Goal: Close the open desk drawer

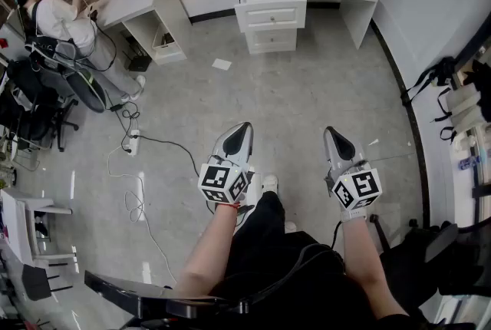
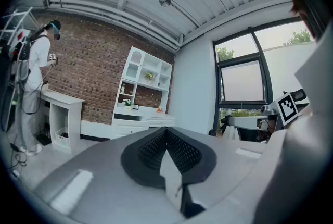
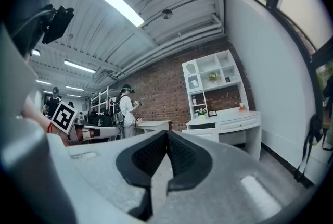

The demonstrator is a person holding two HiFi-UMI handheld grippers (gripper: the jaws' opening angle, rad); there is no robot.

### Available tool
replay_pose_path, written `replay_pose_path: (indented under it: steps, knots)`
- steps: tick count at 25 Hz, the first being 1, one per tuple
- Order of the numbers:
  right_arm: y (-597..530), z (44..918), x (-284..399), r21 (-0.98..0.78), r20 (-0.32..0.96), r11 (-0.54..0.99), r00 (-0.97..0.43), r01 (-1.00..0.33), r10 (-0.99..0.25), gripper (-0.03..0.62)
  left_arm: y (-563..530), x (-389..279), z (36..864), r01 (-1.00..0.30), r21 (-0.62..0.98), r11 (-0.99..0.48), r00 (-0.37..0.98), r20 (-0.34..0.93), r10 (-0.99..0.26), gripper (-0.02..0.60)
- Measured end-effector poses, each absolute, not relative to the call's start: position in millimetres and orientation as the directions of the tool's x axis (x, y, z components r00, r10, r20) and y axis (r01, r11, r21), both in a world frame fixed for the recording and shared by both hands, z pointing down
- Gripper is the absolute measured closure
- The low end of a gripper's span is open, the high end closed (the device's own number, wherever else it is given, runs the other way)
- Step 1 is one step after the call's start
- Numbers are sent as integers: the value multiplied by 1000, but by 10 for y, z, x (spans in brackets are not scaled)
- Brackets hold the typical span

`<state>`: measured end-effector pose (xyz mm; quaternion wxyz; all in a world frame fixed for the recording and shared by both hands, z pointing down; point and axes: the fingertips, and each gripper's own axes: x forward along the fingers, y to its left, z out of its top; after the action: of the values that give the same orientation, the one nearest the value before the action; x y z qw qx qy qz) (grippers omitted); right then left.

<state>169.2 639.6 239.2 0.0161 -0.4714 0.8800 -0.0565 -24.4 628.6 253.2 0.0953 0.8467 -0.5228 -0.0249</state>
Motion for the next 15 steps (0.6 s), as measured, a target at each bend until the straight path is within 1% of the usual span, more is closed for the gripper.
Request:
replay_pose_path:
  steps: [10, 15]
  knots:
    - [5381, 2486, 1584, -105, 57, 543, -550, -833, -833, 595, 5284, -449, 2565, -885, 198, -421, 440, 61, -896, 580]
    - [4892, 2498, 1477, -116, 59, 525, -534, -843, -844, 594, 4791, -534, 2573, -874, 200, -442, 461, 58, -885, 580]
